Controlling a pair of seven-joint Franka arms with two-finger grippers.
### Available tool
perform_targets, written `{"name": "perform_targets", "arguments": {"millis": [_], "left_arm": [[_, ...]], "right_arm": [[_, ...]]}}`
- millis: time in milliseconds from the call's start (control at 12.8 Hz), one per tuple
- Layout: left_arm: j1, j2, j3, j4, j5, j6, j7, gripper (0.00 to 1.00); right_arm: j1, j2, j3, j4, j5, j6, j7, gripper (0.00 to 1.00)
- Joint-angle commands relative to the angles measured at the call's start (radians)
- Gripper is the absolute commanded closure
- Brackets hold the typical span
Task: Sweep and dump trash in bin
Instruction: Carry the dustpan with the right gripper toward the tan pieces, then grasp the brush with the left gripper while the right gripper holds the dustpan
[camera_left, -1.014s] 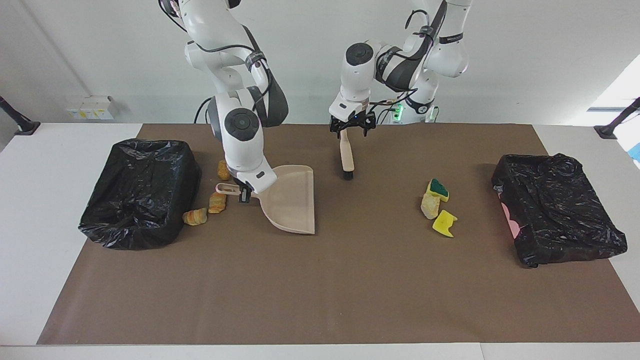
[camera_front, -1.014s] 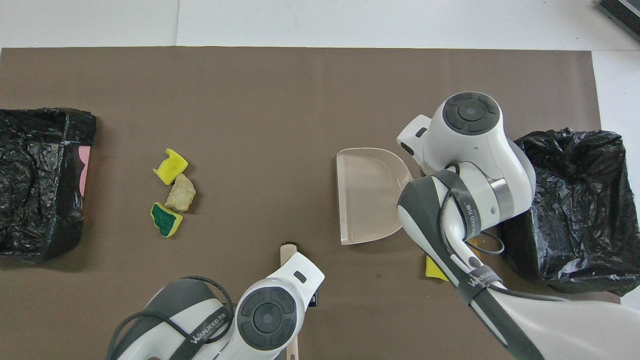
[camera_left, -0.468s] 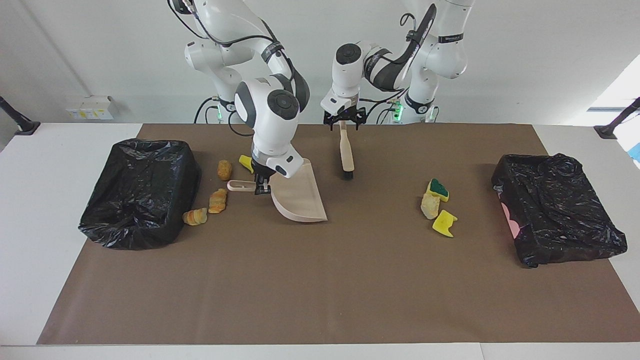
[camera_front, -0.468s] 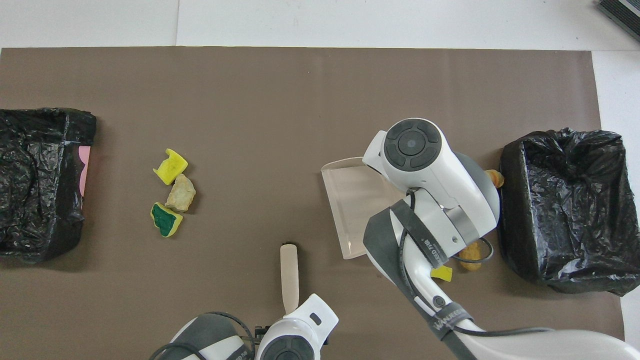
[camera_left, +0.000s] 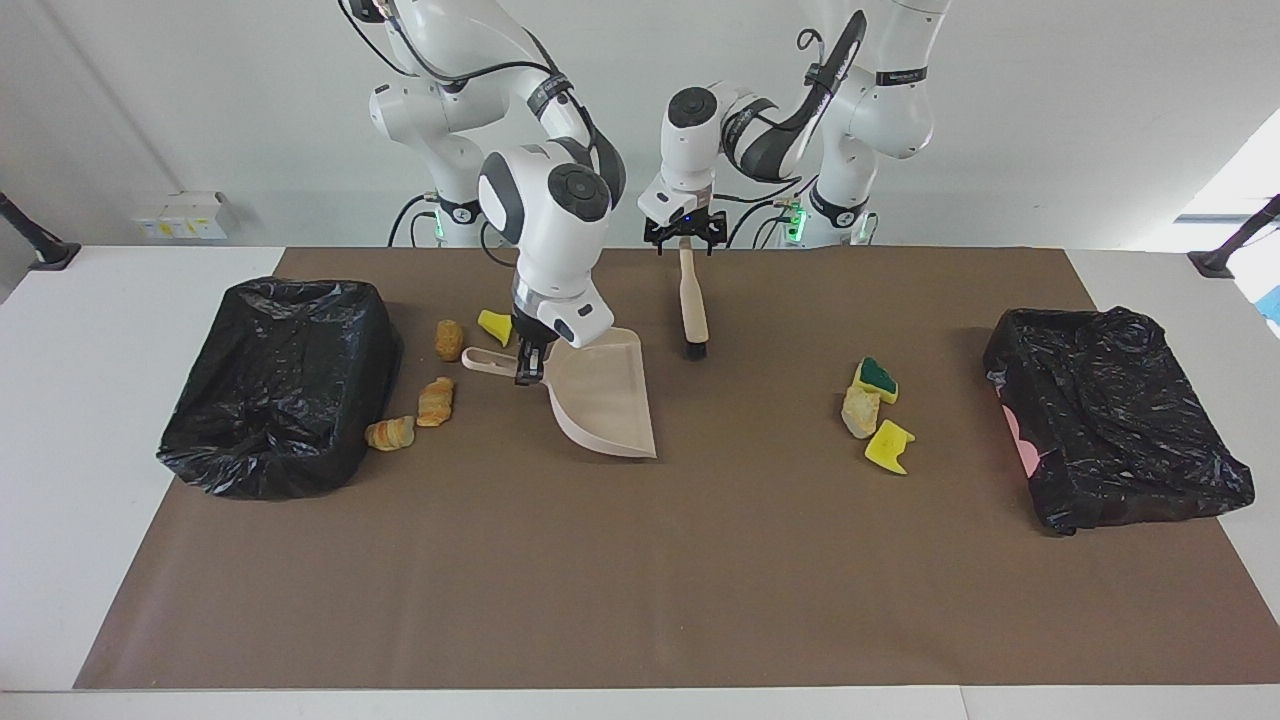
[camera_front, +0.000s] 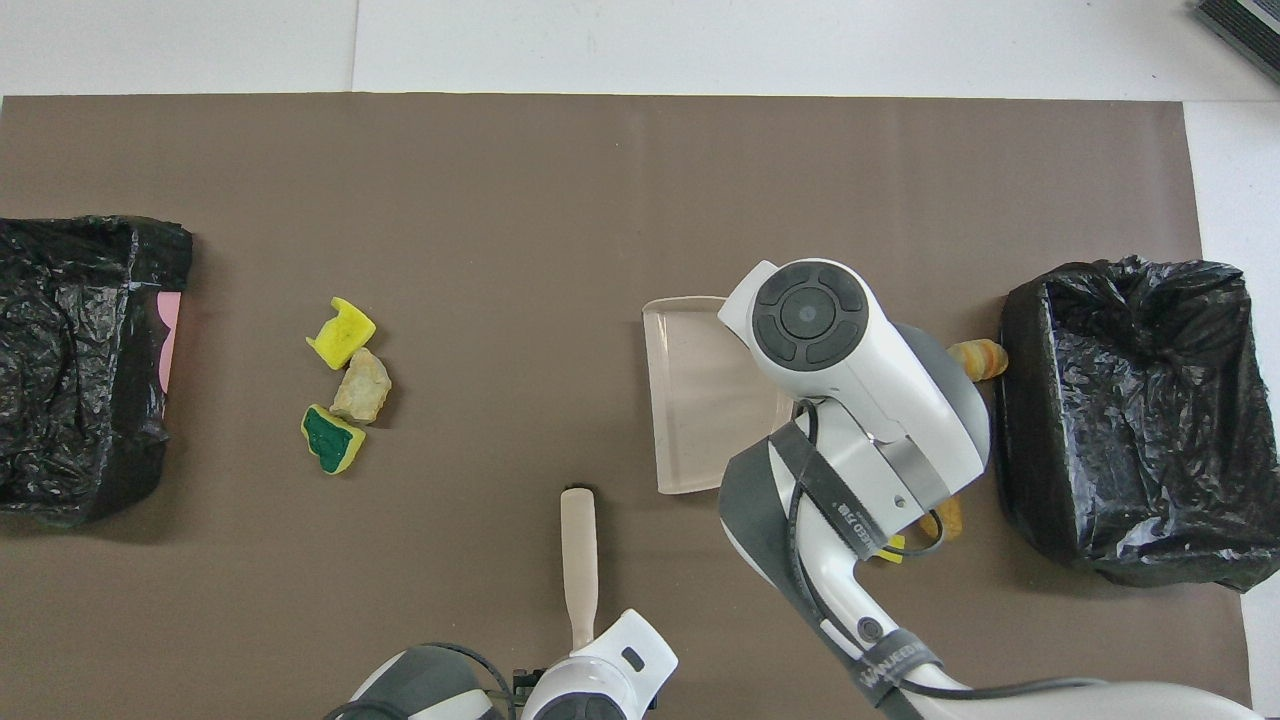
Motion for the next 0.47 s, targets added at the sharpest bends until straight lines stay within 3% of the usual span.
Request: {"name": "perform_targets", "arguments": {"millis": [0, 78, 234, 312, 390], "left_arm": [[-0.024, -0.027, 0.018, -0.034, -0.043, 0.027, -0.007, 0.28], [-0.024, -0.027, 0.018, -0.034, -0.044, 0.025, -0.007, 0.41], [-0.022, -0.024, 0.02, -0.029, -0.044, 0.019, -0.007, 0.56], [-0.021, -0.024, 0.02, -0.026, -0.044, 0.013, -0.004, 0.71], [-0.016, -0.021, 0.02, -0.023, -0.044, 0.01, -0.004, 1.0]], "right_arm": [[-0.041, -0.067, 0.007, -0.122, 0.036, 0.071, 0.072, 1.0], [-0.067, -0.072, 0.007, -0.141, 0.059, 0.091, 0.052, 1.0], [-0.058, -0.08, 0.007, -0.146, 0.06, 0.105, 0.045, 1.0], [-0.059, -0.08, 0.007, -0.147, 0.06, 0.105, 0.045, 1.0], [-0.059, -0.08, 0.007, -0.15, 0.06, 0.105, 0.043, 1.0]]}}
